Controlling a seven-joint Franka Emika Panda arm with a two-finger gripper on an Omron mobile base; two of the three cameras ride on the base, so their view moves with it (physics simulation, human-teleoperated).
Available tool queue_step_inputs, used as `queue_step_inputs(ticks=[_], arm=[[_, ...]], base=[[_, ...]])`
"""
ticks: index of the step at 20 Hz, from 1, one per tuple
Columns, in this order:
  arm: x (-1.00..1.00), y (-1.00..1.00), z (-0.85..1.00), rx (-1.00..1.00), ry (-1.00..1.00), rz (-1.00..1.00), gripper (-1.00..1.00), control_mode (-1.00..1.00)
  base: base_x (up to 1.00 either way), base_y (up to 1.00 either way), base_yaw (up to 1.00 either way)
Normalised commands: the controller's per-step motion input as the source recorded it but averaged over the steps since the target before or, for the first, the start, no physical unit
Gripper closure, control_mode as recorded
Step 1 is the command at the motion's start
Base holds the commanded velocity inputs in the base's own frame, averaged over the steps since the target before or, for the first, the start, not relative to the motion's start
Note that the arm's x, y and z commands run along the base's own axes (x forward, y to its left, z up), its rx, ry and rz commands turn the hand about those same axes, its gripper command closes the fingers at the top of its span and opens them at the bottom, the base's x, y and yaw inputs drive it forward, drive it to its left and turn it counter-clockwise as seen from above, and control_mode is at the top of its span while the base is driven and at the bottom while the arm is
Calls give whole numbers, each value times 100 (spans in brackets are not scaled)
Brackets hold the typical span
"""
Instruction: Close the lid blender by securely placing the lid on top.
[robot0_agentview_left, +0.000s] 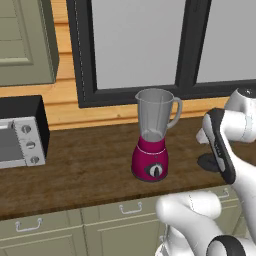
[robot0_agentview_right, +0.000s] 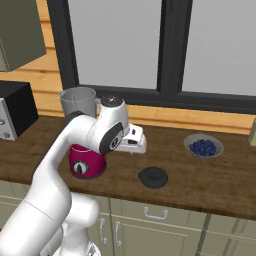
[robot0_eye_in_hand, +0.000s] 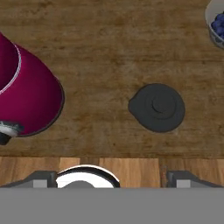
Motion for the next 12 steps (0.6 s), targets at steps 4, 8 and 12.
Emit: queue_step_inputs(ticks=[4,8,12], arm=[[0,-60,-21,-1,19,-5,-100,-100],[0,-55,-40,-1,14,-3,-100,-100],[6,-39,-45,0,1,0,-100,-100]], base=[[0,0,0],[0,0,0],[0,0,0]])
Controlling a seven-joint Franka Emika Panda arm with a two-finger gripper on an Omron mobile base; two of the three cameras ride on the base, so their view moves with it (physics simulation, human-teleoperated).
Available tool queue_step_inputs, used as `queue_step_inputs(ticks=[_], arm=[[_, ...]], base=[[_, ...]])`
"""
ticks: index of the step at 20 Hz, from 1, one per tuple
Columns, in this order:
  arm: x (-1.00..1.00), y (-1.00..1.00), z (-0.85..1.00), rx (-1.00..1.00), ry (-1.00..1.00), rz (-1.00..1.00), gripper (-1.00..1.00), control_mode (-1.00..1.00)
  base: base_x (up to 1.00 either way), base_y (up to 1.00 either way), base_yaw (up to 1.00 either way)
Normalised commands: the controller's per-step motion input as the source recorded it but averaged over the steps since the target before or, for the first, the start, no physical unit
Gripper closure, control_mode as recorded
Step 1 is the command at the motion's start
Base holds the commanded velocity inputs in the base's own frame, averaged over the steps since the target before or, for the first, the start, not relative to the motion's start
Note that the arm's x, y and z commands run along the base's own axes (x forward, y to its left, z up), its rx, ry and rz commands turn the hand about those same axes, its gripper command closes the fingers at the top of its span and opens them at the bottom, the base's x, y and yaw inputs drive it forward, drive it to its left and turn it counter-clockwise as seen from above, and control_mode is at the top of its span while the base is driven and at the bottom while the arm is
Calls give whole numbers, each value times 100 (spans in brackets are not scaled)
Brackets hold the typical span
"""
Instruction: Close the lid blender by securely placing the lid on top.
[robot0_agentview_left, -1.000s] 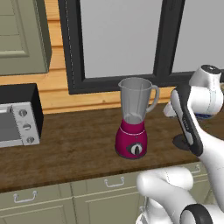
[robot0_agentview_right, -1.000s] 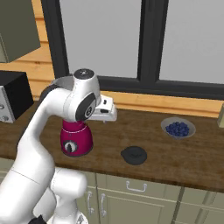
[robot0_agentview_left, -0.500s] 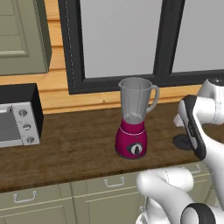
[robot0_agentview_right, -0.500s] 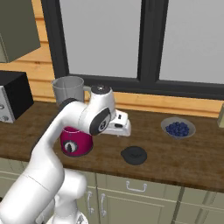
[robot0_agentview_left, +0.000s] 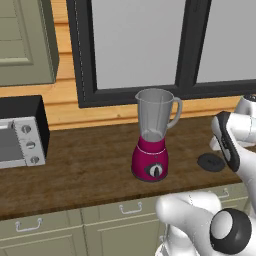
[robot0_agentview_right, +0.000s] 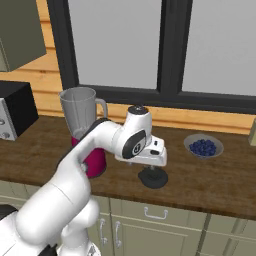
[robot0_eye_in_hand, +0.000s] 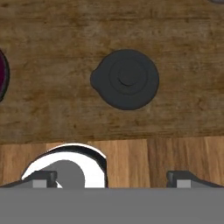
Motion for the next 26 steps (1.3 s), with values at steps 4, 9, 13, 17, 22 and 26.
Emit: queue_step_inputs(ticks=[4,9,13,17,22,26], arm=[[20,-32,-43,1,0,0,-100,-100],[27,-28,-29,3,2,0,-100,-100],[30,-20,-19,2,3,0,-100,-100],[22,-4,-17,1,0,0,-100,-100],[19,0,-18,0,0,0,-100,-100],[15,0,-22,0,0,0,-100,-100]], base=[[0,0,0],[0,0,0],[0,0,0],[0,0,0],[0,0,0],[0,0,0]])
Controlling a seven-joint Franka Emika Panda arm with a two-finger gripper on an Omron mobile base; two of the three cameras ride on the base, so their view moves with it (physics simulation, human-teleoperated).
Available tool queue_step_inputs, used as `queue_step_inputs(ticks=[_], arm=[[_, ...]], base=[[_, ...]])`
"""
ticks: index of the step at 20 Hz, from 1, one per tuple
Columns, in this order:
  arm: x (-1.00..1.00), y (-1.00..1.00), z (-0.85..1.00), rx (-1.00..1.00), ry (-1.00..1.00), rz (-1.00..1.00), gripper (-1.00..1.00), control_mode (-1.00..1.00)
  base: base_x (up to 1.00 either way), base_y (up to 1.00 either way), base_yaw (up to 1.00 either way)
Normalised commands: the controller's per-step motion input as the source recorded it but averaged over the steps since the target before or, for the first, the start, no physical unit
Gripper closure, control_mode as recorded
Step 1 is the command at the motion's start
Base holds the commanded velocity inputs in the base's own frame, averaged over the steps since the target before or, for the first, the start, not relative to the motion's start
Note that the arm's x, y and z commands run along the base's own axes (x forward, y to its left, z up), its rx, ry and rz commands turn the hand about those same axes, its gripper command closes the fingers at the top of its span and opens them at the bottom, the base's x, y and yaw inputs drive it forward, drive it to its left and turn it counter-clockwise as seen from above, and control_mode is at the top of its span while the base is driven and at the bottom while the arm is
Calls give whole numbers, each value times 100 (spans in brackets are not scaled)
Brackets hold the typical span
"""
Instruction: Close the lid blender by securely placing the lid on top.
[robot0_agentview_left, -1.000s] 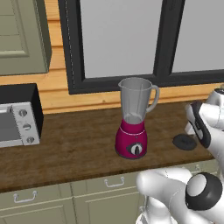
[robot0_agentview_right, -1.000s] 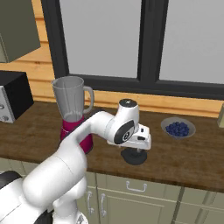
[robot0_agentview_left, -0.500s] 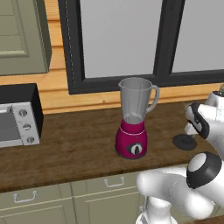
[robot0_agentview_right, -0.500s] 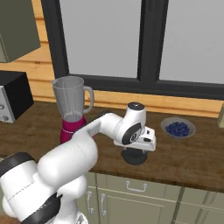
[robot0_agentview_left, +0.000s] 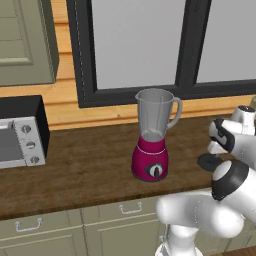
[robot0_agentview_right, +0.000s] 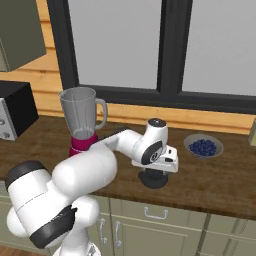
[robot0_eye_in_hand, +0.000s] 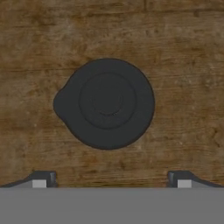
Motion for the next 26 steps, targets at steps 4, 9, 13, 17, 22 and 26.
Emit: queue_step_inputs(ticks=[4,9,13,17,22,26], arm=[[15,0,-24,0,0,1,-100,-100],[16,0,-22,0,0,1,-100,-100],[18,0,-20,0,0,1,-100,-100],[17,0,-20,0,0,1,-100,-100],[18,0,-19,0,0,1,-100,-100],[17,0,-17,0,0,1,-100,-100]], base=[[0,0,0],[0,0,0],[0,0,0],[0,0,0],[0,0,0],[0,0,0]])
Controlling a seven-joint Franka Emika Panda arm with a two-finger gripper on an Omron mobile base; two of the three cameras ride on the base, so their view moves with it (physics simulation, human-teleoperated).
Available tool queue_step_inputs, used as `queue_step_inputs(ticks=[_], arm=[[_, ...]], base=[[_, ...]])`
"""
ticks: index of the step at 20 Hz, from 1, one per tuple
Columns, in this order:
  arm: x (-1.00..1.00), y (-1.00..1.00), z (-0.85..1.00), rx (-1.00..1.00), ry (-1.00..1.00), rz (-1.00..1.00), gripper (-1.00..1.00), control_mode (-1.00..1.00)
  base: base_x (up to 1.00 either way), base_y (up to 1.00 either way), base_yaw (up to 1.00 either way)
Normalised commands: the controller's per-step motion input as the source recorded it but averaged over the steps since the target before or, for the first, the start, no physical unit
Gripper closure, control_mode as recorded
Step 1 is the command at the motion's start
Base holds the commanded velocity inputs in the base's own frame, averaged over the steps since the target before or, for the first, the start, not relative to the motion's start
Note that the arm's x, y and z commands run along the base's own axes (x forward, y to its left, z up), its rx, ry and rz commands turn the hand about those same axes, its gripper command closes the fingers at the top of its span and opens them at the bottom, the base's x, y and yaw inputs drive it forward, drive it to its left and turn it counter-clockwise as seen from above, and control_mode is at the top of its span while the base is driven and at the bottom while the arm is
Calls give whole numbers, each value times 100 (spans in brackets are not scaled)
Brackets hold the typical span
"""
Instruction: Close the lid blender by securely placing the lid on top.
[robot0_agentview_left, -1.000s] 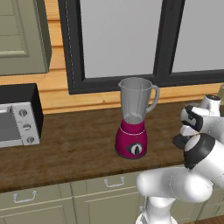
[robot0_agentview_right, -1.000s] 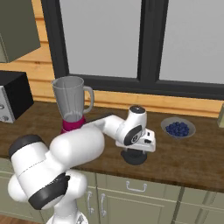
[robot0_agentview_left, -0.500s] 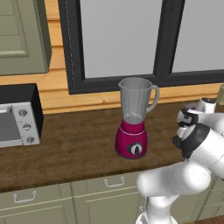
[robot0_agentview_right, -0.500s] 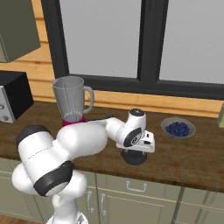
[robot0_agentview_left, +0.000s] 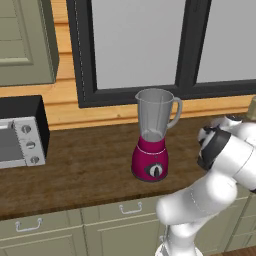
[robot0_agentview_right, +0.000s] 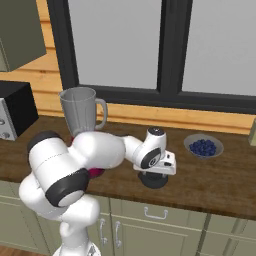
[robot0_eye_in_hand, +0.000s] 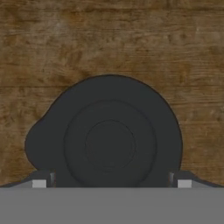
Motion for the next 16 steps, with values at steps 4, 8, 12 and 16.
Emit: queue_step_inputs(ticks=[4,8,12,16], arm=[[14,0,-17,0,0,1,-100,-100],[14,0,-18,0,0,2,-100,-100],[14,0,-18,0,0,2,-100,-100],[9,0,-29,0,0,1,100,-100]], base=[[0,0,0],[0,0,0],[0,0,0],[0,0,0]])
